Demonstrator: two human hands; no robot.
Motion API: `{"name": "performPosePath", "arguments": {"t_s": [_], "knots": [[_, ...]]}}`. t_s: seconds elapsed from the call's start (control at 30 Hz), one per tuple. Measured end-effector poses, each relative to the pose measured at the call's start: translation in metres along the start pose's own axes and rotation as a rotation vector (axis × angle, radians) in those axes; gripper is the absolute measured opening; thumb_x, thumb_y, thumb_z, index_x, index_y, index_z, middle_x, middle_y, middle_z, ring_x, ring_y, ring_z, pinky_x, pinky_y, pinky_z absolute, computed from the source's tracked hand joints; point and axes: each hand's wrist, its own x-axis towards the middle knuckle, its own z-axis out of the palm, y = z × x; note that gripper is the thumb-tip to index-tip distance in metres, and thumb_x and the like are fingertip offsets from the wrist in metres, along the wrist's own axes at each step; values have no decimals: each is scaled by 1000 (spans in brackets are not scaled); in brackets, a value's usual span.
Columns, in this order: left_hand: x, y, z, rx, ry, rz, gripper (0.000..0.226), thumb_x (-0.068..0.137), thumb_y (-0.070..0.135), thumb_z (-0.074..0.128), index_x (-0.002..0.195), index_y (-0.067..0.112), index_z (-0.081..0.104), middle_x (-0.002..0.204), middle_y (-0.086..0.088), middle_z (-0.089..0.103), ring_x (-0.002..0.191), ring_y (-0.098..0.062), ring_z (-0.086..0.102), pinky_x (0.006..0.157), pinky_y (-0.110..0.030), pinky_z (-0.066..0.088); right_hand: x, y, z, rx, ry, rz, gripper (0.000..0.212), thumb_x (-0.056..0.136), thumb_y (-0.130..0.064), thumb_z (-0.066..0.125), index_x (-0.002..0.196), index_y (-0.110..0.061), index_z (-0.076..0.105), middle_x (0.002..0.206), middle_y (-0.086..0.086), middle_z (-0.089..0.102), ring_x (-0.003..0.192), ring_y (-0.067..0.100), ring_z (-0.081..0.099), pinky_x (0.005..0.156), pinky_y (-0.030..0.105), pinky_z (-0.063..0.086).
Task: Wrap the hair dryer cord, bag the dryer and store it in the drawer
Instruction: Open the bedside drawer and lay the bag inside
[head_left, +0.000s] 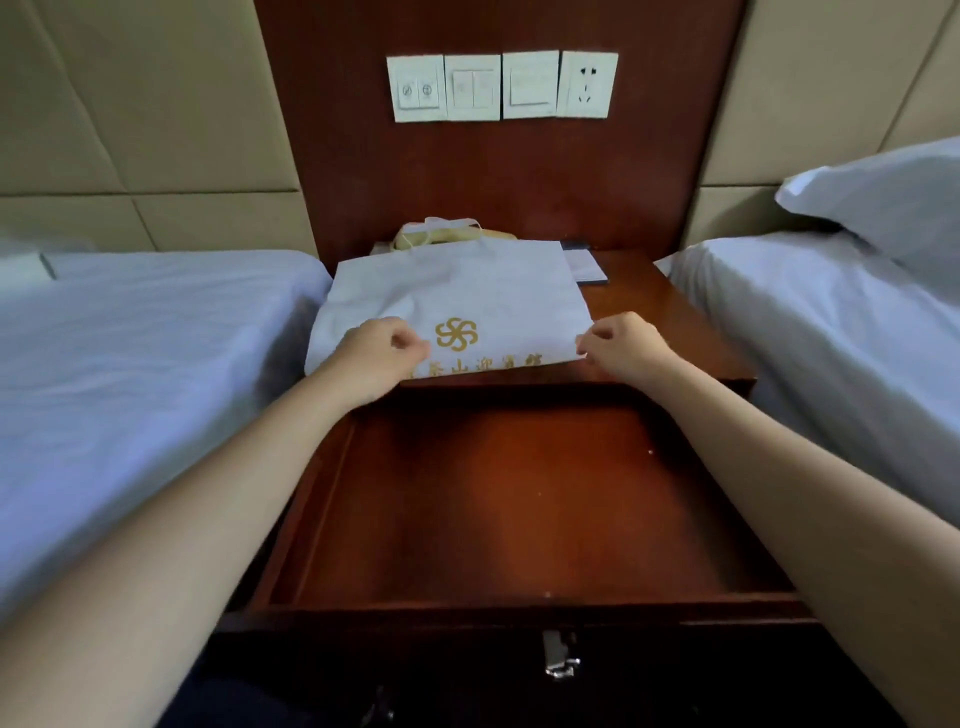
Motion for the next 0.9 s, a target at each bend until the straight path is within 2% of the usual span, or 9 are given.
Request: {"name": "performPosePath", "arguments": {"t_s": [0.07, 0.17, 0.27, 0.33, 0.4, 0.5, 0.63, 0.77, 0.9], "knots": [[25, -15, -4, 95, 95, -67, 44, 87, 39, 57, 124, 15, 53, 133, -10, 50, 119, -28, 50, 95, -36, 42, 27, 0, 1, -76, 90, 66, 26, 90, -32, 51, 92, -7, 59, 88, 9, 61, 80, 23, 55, 67, 28, 39], [52, -34, -8, 185, 175, -200, 69, 84, 50, 55, 137, 9, 36, 143, -16, 39, 130, -35, 39, 104, -45, 37, 65, 1, 9, -179, 101, 130, 33, 86, -48, 50, 95, -17, 52, 104, 12, 56, 97, 30, 53, 76, 35, 42], [78, -52, -10, 18, 130, -360, 96, 75, 62, 59, 144, 5, 24, 148, -16, 35, 134, -35, 36, 107, -46, 35, 90, -2, 20, -163, 30, 199, 56, 86, -53, 50, 121, -10, 42, 131, 16, 49, 110, 32, 49, 86, 39, 43], [93, -60, -11, -107, 90, -404, 111, 65, 66, 67, 144, 2, 23, 147, -16, 37, 133, -32, 39, 106, -42, 37, 102, -5, 29, -142, -8, 231, 69, 86, -53, 51, 134, -6, 33, 136, 18, 45, 118, 36, 48, 92, 41, 44], [105, -64, -10, -180, 92, -419, 112, 64, 60, 73, 145, 0, 22, 146, -16, 39, 131, -31, 42, 100, -36, 42, 113, -7, 37, -148, -11, 246, 79, 86, -55, 51, 140, -3, 25, 137, 19, 45, 121, 38, 47, 93, 42, 44], [119, -69, -6, -171, 147, -462, 109, 67, 53, 75, 145, 1, 20, 143, -12, 43, 126, -30, 47, 86, -32, 43, 129, -11, 43, -69, 19, 259, 81, 85, -55, 54, 140, -4, 23, 134, 18, 47, 116, 38, 50, 84, 38, 44], [136, -75, 1, -137, 182, -512, 91, 71, 56, 70, 137, 4, 37, 136, -14, 49, 122, -33, 51, 98, -40, 44, 143, -15, 46, 44, 64, 285, 77, 83, -49, 59, 137, -5, 26, 130, 17, 49, 114, 36, 51, 78, 34, 43], [139, -84, -1, -176, 184, -547, 67, 66, 63, 67, 106, 10, 59, 113, -11, 65, 107, -32, 60, 96, -42, 47, 153, -12, 51, 137, 91, 391, 71, 80, -48, 63, 130, -4, 37, 129, 16, 50, 114, 35, 52, 86, 36, 45], [132, -84, -4, -170, 187, -520, 74, 66, 68, 62, 112, 11, 57, 118, -11, 63, 113, -34, 57, 100, -44, 44, 152, -14, 54, 141, 51, 411, 68, 82, -46, 63, 129, 0, 45, 131, 16, 52, 116, 34, 53, 85, 33, 41]]}}
